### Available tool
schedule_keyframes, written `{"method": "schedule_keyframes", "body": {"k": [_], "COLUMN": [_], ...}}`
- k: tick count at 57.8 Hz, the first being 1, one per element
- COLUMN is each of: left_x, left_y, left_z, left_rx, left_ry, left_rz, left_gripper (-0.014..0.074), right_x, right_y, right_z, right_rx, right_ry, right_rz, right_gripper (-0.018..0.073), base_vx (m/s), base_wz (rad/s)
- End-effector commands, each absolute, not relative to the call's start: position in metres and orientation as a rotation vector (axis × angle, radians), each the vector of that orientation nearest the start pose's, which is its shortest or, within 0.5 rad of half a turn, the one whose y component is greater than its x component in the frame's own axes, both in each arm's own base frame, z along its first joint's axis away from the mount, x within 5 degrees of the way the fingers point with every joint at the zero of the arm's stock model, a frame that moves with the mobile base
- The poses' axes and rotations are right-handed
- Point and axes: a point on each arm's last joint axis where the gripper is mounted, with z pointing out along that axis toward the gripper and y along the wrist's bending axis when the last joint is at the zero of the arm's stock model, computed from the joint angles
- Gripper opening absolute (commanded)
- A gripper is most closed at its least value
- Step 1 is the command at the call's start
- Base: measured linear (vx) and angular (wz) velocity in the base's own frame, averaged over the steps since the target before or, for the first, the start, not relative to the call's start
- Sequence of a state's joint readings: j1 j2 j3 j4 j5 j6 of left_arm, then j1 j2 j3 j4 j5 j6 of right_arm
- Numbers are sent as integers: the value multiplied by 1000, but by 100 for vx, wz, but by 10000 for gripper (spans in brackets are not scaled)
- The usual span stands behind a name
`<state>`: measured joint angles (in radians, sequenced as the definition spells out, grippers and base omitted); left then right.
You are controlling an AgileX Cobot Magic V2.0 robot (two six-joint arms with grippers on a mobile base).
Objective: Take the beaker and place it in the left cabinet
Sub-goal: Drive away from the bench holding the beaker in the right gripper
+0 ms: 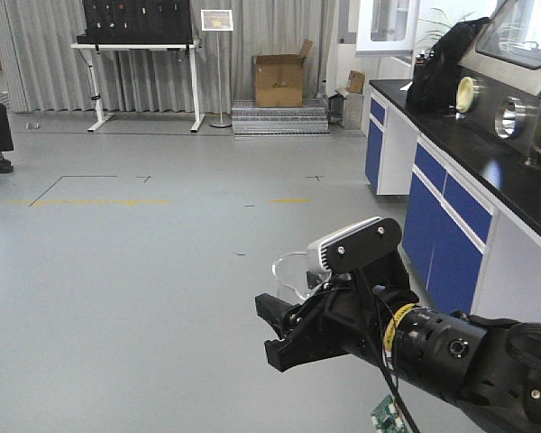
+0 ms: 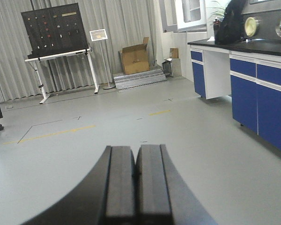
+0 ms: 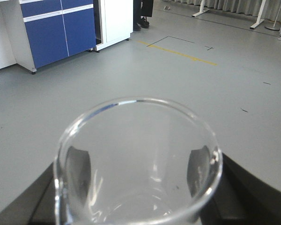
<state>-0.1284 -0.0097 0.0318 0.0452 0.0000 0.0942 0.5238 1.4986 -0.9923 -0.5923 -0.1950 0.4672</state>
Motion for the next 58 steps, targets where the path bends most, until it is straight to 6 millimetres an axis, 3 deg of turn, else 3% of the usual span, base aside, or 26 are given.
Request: {"method": "schedule_keyframes", "body": {"k": [1,58], "left_x": [55,55], "left_y": [-7,-7], "left_z": [205,205], "left_rx": [189,189], "left_ry": [1416,1416], "left_rz": [2,2], "left_gripper": [1,1], "right_x": [288,288], "right_y": [181,181], "right_z": [329,329], "right_rx": [-630,-630], "right_ry": [1603,1602], "right_rz": [437,437], "right_gripper": [-8,-8], "base_vx": [42,54], "base_wz": [6,0]}}
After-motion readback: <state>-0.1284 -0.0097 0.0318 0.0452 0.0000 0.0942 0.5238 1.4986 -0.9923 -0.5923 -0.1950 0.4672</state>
